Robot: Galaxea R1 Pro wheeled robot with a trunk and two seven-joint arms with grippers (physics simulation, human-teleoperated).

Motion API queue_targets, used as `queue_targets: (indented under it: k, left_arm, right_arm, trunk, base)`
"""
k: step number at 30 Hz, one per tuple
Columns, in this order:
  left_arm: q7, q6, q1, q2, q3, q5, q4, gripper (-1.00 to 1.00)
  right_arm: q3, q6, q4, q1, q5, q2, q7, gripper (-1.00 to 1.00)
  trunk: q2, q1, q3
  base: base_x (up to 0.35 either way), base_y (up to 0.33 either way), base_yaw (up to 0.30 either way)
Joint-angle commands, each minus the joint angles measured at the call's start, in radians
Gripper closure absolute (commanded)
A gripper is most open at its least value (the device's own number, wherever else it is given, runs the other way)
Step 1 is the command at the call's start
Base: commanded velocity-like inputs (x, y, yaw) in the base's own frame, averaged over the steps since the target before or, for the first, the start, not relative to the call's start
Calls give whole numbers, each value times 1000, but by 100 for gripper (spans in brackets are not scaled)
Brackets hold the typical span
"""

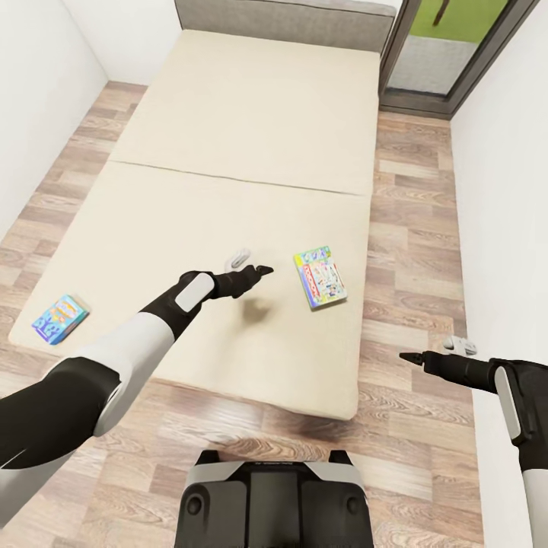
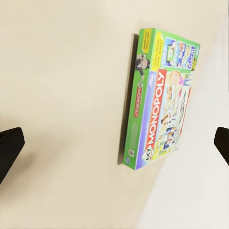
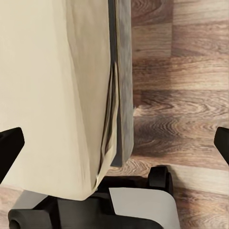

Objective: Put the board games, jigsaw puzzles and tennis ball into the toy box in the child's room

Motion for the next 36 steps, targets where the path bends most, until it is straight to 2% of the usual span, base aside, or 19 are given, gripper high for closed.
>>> queue_targets:
  k: [1, 19, 27, 36]
  left_arm:
    - [-3, 1, -9, 0, -3, 1, 4, -100]
    - [-4, 1, -94, 0, -2, 2, 67, -100]
    - [-4, 1, -102, 0, -3, 2, 72, -100]
    - [-4, 6, -91, 0, -7, 1, 75, -100]
  right_arm:
    - [-1, 7, -1, 0, -3, 0, 1, -100]
    - [-4, 8, -19, 0, -2, 1, 1, -100]
    - [-6, 10, -28, 0, -2, 1, 1, -100]
    - [-10, 12, -32, 0, -3, 0, 1, -100]
  trunk:
    - [-1, 0, -2]
    - [-1, 0, -24]
    - [-1, 0, -27]
    - [-1, 0, -27]
  base:
    - [0, 0, 0]
    - [0, 0, 0]
    - [0, 0, -52]
    - [0, 0, -194]
